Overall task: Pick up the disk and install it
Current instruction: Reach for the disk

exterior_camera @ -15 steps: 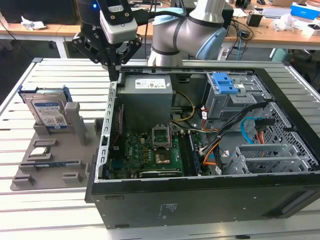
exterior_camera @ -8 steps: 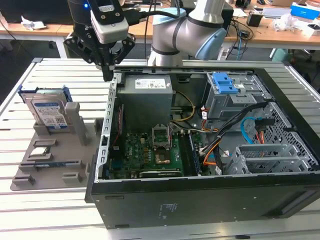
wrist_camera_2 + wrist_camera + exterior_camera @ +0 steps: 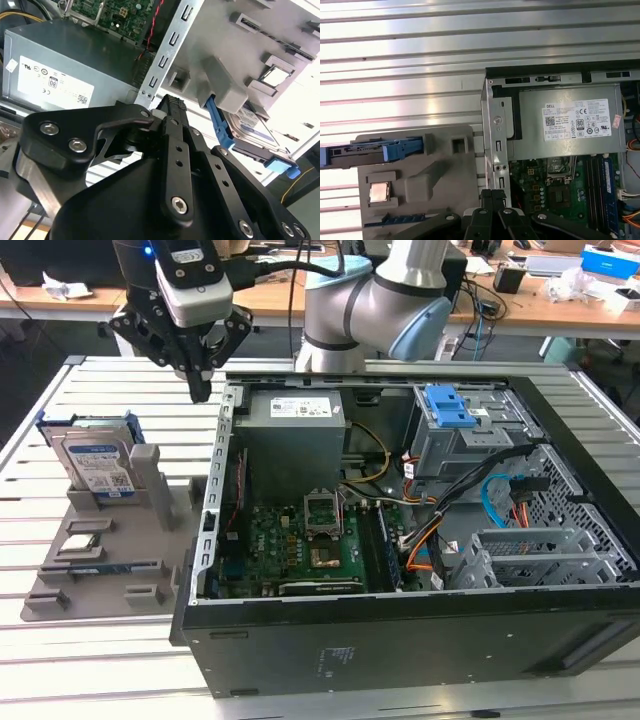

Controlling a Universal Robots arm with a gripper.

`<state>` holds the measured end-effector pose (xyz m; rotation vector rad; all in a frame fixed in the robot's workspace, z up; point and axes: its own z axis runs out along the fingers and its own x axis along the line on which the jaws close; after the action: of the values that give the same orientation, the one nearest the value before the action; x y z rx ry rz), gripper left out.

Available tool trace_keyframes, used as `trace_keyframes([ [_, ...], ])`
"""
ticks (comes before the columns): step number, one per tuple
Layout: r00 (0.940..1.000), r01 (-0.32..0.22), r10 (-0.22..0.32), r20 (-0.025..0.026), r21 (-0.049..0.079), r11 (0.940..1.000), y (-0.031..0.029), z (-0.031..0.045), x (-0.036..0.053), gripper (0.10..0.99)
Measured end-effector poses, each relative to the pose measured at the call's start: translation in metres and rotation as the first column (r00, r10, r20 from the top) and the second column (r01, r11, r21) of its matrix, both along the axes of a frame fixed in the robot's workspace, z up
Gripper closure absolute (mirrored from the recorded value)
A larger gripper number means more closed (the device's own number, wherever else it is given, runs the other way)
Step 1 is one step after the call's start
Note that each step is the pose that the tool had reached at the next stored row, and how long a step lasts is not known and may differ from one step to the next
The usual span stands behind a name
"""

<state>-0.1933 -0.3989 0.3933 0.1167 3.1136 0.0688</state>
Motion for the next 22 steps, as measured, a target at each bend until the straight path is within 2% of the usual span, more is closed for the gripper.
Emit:
trace_keyframes([
  [14,1.0,0.0,0.0,-0.0001,0.0,1.0,0.0,0.0,-0.0322,0.98],
  [22,1.0,0.0,0.0,0.0,0.0,1.0,0.0,0.0,-0.0441,0.98],
])
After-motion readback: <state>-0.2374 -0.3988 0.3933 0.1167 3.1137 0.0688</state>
